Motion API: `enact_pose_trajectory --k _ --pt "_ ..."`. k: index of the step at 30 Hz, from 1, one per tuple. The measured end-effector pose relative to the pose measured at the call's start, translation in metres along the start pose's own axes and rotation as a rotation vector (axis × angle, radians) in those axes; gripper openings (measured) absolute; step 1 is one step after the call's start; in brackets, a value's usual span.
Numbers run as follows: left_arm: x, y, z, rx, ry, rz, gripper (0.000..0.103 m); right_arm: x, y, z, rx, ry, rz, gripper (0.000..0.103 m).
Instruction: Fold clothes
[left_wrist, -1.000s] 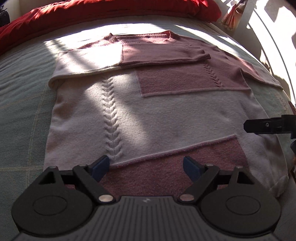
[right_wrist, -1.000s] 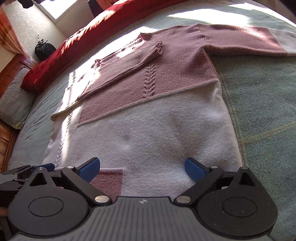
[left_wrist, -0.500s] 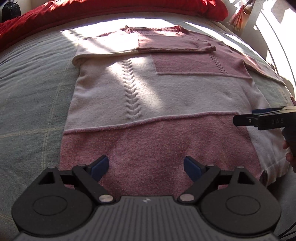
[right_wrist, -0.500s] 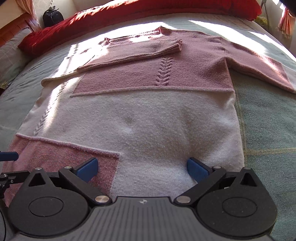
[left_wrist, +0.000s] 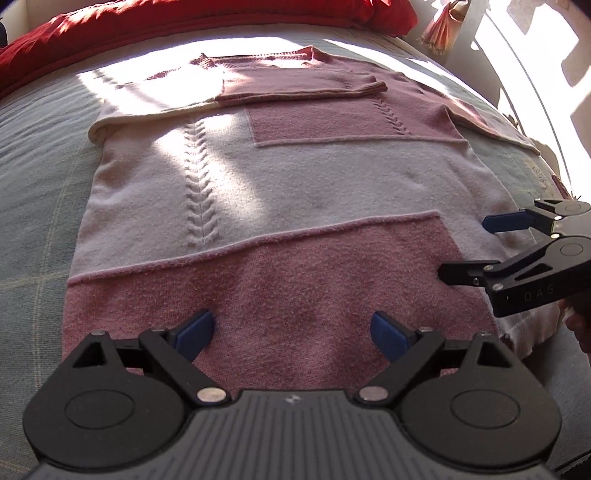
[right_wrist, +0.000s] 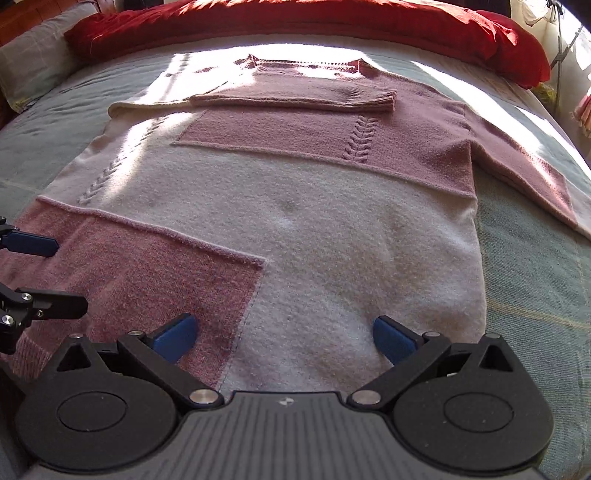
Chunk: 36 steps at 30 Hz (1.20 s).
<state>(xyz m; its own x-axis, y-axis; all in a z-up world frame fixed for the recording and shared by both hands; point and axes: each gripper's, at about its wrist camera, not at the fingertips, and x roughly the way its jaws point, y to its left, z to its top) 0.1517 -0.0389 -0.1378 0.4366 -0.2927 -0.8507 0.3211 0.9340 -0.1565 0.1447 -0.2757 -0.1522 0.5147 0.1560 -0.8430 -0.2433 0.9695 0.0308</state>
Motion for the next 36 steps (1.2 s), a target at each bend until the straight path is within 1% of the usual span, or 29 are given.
enact_pose_trajectory --k 1,5,9,11,13,15,18,20,21,22,26,28,29,31,32,33,36 --pt "-0.003 0.003 0.001 -0.017 -0.004 -0.006 0.092 -0.001 -0.003 -0.002 0.011 -0.004 0.008 0.103" --pt "-0.008 0.010 0.014 -0.065 -0.048 -0.088 0.092 0.000 -0.008 -0.003 0.042 0.001 0.013 0.103" --pt "0.005 0.005 0.025 -0.076 -0.031 -0.139 0.092 0.002 -0.005 -0.001 0.042 0.014 -0.004 0.103" --pt "0.012 0.007 0.027 -0.103 -0.021 -0.163 0.092 0.002 -0.006 -0.001 0.043 0.011 -0.002 0.103" --pt "0.015 0.014 0.027 -0.125 -0.022 -0.152 0.092 0.002 -0.007 -0.002 0.045 0.004 0.005 0.103" --pt "0.015 0.025 0.026 -0.152 -0.030 -0.115 0.092 0.001 -0.008 -0.003 0.049 -0.001 0.010 0.103" --pt "0.009 0.043 0.027 -0.177 -0.035 -0.084 0.092 0.002 -0.007 -0.003 0.050 -0.002 0.007 0.103" --pt "0.003 0.049 0.031 -0.184 -0.036 -0.049 0.092 0.003 -0.008 -0.003 0.054 -0.004 0.008 0.103" --pt "0.000 0.050 0.033 -0.188 -0.041 -0.049 0.092 0.003 -0.008 -0.003 0.058 -0.005 0.009 0.103" --pt "-0.004 0.049 0.035 -0.193 -0.044 -0.062 0.092 0.003 -0.008 -0.003 0.059 -0.007 0.009 0.103" --pt "-0.013 0.032 0.039 -0.168 -0.034 -0.169 0.092 0.003 -0.008 -0.004 0.060 -0.013 0.009 0.103" --pt "-0.011 0.019 0.036 -0.157 -0.012 -0.221 0.092 0.003 -0.008 -0.004 0.058 -0.016 0.009 0.103" --pt "-0.007 0.016 0.032 -0.164 0.002 -0.230 0.092 0.003 -0.008 -0.005 0.057 -0.018 0.009 0.103" --pt "0.001 0.012 0.025 -0.184 0.031 -0.242 0.092 0.003 -0.008 -0.005 0.055 -0.023 0.007 0.103" --pt "0.007 0.012 0.020 -0.200 0.059 -0.218 0.092 0.003 -0.008 -0.006 0.053 -0.025 0.007 0.103" --pt "0.010 0.014 0.015 -0.207 0.068 -0.193 0.091 0.002 -0.008 -0.006 0.053 -0.026 0.007 0.103" --pt "0.004 0.018 0.011 -0.215 0.047 -0.189 0.091 0.000 -0.007 -0.005 0.048 -0.027 0.006 0.103"
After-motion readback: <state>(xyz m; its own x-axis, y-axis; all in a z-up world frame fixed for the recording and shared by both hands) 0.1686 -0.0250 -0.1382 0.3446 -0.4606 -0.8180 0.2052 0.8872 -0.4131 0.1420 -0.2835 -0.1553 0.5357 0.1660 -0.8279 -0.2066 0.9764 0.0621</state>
